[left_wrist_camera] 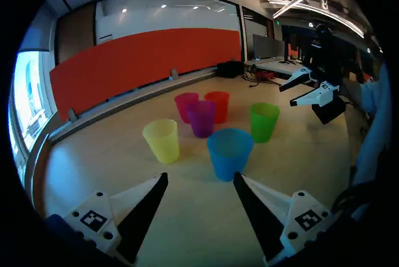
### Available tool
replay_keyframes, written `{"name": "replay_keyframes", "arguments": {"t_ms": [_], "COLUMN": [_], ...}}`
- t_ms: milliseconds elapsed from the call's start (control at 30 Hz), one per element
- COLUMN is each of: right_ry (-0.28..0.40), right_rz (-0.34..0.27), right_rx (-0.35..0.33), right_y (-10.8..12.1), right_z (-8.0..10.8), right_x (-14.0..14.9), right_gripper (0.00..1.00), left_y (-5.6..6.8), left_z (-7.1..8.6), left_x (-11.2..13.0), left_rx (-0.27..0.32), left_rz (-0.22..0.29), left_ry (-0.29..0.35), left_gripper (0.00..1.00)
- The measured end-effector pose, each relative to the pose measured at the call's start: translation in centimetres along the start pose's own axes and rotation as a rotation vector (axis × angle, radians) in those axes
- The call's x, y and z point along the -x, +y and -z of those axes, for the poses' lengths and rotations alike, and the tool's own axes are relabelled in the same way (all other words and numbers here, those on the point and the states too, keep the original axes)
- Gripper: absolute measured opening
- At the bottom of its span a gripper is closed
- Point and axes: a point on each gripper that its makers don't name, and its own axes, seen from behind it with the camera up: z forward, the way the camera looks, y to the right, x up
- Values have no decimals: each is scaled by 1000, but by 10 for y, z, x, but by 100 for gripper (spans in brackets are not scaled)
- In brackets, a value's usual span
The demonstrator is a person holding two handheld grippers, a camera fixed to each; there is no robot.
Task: Pour water
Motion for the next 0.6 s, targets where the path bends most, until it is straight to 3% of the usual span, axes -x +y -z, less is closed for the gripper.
{"name": "replay_keyframes", "arguments": {"t_ms": [367,600], "right_ry": [170,268], "right_rz": [-120,-139], "right_rx": [211,328], "right_y": [43,64], "right_z": [16,30], "right_x": [-31,-59], "right_gripper": [100,100], "left_y": [-29,-49], "left_z": [15,30], "left_x": [-17,-38], "left_rx": [-142,-262], "left_rz": [113,162], "left_ry": [134,246], "left_gripper": [98,98]}}
